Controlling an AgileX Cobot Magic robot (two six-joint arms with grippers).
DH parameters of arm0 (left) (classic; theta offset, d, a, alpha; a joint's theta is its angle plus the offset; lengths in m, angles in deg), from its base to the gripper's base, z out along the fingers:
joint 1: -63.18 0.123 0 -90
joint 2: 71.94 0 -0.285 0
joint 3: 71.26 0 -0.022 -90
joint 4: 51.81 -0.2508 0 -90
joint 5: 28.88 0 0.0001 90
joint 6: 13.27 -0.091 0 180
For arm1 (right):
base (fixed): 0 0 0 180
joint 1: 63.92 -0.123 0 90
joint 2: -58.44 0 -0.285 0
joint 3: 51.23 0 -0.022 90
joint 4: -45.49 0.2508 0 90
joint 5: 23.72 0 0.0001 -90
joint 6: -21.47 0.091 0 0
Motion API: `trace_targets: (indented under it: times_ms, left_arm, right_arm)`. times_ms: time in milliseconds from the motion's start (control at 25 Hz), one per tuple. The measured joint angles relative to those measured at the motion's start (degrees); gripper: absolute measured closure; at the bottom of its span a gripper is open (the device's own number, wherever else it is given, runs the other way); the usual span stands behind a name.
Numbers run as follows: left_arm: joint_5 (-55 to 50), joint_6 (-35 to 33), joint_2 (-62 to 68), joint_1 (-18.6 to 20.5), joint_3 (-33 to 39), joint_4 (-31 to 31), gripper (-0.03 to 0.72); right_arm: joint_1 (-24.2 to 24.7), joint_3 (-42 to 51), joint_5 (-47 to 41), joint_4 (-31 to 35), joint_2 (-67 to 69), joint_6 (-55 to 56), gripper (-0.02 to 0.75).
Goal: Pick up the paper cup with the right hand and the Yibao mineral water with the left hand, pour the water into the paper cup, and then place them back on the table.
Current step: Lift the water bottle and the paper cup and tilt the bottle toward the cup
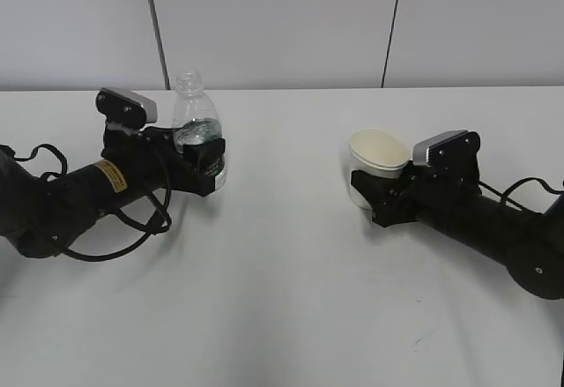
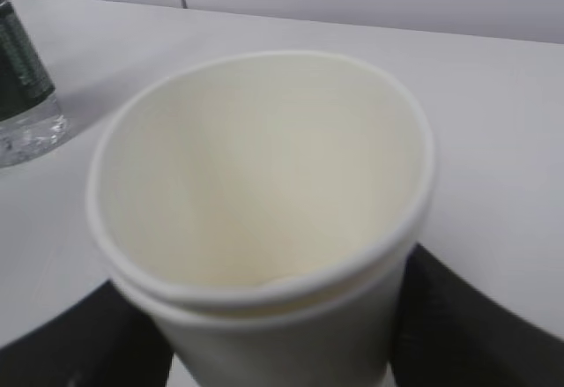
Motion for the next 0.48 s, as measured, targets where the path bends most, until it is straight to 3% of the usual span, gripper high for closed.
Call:
trace_targets:
  times_ms: [240,480]
  left_arm:
    - [-1.34,0.0,-0.74,0.0,0.0,-1.39,0.347]
    - [-10.65,-0.66,-5.41,0.0,0.0,-6.39,0.347]
  right_arm:
    - [0.0,-2.33,-0.1,-10.16,0.0,4.12,0.238]
    - [-0.68,-4.46,-0.1,-17.13,0.0,9.41,0.238]
